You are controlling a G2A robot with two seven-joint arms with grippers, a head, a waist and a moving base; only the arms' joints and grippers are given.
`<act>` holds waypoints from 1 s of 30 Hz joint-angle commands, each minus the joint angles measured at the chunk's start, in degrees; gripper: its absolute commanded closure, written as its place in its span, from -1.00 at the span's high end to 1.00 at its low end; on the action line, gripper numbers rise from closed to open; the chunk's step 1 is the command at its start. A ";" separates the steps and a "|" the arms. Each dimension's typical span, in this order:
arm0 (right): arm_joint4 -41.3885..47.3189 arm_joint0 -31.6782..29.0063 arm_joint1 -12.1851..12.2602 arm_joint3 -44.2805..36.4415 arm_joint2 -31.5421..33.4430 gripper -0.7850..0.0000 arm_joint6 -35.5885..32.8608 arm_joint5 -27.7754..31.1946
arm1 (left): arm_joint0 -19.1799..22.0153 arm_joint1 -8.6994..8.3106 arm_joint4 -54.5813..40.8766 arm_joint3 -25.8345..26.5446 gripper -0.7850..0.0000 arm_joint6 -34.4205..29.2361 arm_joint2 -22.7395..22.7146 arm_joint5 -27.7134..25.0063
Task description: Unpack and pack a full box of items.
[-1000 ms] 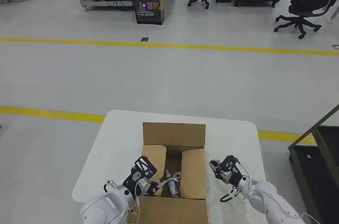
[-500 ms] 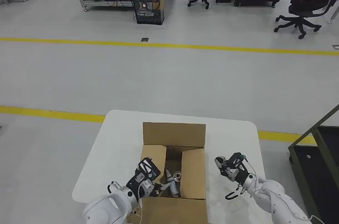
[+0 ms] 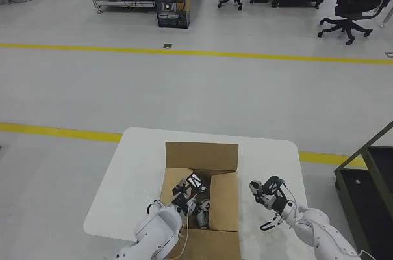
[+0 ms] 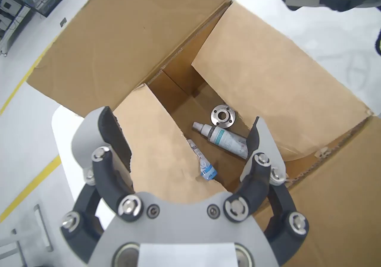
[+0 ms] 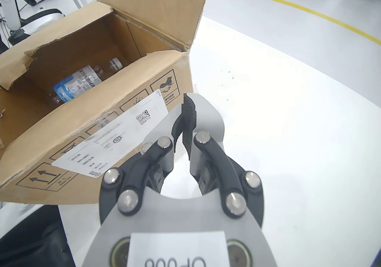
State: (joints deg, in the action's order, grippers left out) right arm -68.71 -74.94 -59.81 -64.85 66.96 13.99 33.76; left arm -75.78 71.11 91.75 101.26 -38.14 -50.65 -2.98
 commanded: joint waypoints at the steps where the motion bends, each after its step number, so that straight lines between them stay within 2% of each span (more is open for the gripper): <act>1: -0.03 -0.16 -0.04 -0.07 0.01 -1.00 -0.02 -0.16 | 1.23 0.47 3.21 -1.78 1.00 -1.19 2.05 0.71; 10: 0.33 -0.50 -0.31 -0.02 -0.02 -1.00 -0.37 -0.70 | 3.75 2.12 7.70 -9.05 1.00 -4.52 5.09 4.03; 16: 0.15 -0.46 -0.53 -0.02 -0.32 -1.00 -0.56 -0.69 | 3.93 2.66 11.61 -10.94 1.00 -6.08 5.57 5.26; 24: 0.82 -0.10 -0.85 0.63 -0.56 -1.00 -0.51 -0.03 | 4.23 3.29 13.09 -12.75 1.00 -7.23 5.36 3.97; 25: 1.01 -0.03 -0.87 0.76 -0.53 -1.00 -0.45 0.22 | 4.21 3.35 13.19 -12.87 0.96 -7.16 5.17 4.01; 29: 1.25 0.16 -0.93 1.04 -0.30 -1.00 -0.35 0.56 | 4.07 3.45 16.87 -13.44 0.37 -7.33 5.07 4.66; 30: 1.25 0.16 -0.94 1.06 -0.27 -1.00 -0.34 0.62 | 3.82 3.52 16.51 -13.30 0.29 -7.20 4.91 4.83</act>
State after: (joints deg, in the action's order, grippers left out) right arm -67.47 -74.78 -60.74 -63.81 66.66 13.63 34.34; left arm -71.70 74.56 108.14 87.83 -45.46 -45.65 1.61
